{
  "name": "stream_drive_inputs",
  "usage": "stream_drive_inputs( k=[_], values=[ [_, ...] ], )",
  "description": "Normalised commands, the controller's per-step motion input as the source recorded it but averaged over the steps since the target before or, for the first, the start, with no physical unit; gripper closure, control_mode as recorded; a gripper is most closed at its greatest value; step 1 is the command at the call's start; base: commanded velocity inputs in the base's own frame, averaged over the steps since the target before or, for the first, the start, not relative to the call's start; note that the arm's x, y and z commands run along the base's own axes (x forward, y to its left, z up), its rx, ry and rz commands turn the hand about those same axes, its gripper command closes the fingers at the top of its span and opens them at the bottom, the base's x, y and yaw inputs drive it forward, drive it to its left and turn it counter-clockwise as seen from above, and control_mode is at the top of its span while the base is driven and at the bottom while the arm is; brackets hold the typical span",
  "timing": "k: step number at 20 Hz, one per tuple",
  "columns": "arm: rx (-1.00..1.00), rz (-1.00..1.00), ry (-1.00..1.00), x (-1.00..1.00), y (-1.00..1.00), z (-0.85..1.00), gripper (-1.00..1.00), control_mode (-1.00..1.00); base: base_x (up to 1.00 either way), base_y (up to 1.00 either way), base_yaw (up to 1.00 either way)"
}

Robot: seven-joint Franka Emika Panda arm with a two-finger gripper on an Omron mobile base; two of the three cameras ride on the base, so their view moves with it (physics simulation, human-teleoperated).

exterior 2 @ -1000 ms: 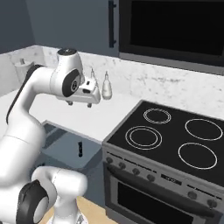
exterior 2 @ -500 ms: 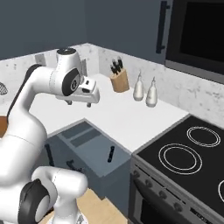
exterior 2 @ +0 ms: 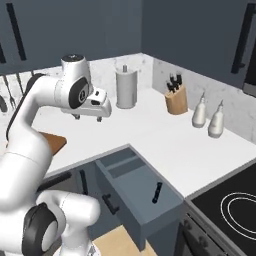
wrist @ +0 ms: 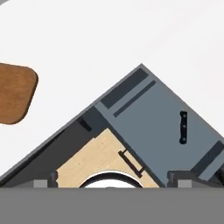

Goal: Pick up the knife from the drawer and place it on the cutting board. Then place the meat from the plate to the cutting board.

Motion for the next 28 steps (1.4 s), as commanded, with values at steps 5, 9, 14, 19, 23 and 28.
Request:
stream_drive_inputs(
  k=[5, 9, 14, 19, 23, 28],
  values=[
    [0.0, 0.0, 0.0, 0.0, 0.0, 0.0, -1.0, 1.0, -0.13, 0.06, 0.3],
    [0.0, 0.01, 0.01, -0.16, 0.03, -0.05, -1.0, -1.0, -0.47, 0.02, 0.08],
    [0.0, 0.01, 0.01, -0.62, 0.25, -0.11, -1.0, -1.0, 0.0, 0.0, 0.0],
    [0.0, -0.06, 0.05, -0.07, -0.18, -0.11, -1.0, -1.0, 0.0, 0.0, 0.0],
    [0.0, -0.25, 0.09, 0.17, -0.98, -0.59, -1.0, -1.0, 0.0, 0.0, 0.0],
    [0.0, -0.2, 0.07, 0.56, -0.97, -0.94, -1.0, -1.0, 0.0, 0.0, 0.0]
  ],
)
